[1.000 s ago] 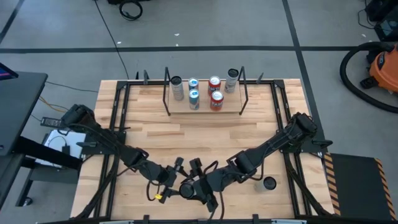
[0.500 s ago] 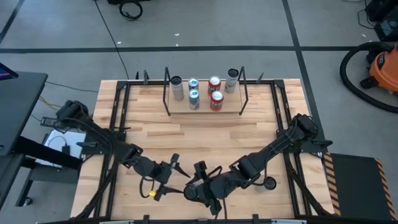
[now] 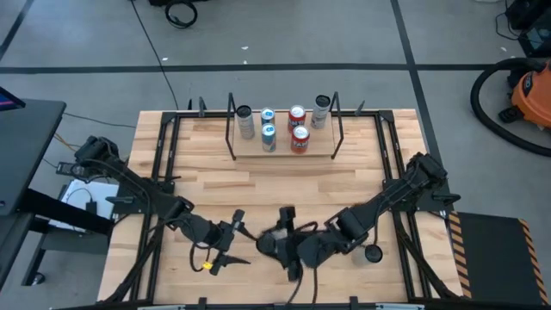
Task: Place canned beverage on shelf
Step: Put the white blue soda can aligned with the other white blue soda can
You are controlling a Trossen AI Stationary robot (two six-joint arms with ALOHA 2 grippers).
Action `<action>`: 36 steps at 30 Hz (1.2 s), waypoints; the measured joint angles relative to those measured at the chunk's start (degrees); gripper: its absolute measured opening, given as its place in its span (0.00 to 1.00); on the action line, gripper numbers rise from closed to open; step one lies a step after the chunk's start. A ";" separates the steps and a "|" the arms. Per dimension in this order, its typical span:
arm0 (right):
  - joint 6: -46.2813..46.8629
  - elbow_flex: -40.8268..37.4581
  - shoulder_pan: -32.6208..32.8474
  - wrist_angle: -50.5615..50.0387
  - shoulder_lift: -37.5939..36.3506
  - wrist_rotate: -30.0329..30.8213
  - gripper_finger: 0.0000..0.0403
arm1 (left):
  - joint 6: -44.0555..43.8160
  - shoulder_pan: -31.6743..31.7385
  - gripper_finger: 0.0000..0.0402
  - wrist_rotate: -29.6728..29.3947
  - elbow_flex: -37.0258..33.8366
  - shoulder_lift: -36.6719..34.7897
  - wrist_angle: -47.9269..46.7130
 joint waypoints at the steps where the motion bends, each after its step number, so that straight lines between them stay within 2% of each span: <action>1: -0.21 0.06 -0.42 0.32 -0.85 1.48 0.67 | -0.05 -0.09 0.71 0.05 0.00 -0.50 -0.79; 5: -2.15 0.12 -1.78 -0.64 -4.15 5.43 0.67 | 0.19 -0.76 0.71 -0.32 0.00 -3.56 -2.92; 10: -2.27 0.14 -4.28 -2.79 -9.04 4.79 0.67 | 0.46 -2.21 0.71 -0.27 -0.02 -6.31 -5.50; 15: -2.29 0.15 -7.57 -7.27 -12.98 9.72 0.67 | 0.37 -3.04 0.71 -0.53 -0.04 -8.04 -6.68; 28: 1.79 0.15 -16.80 -19.53 -20.12 10.07 0.67 | -1.86 -3.07 0.71 -0.73 -0.04 -9.22 -6.49; 36: 1.49 0.15 -23.01 -25.51 -22.26 6.54 0.67 | -2.76 -3.27 0.71 -0.76 -0.04 -9.22 -6.89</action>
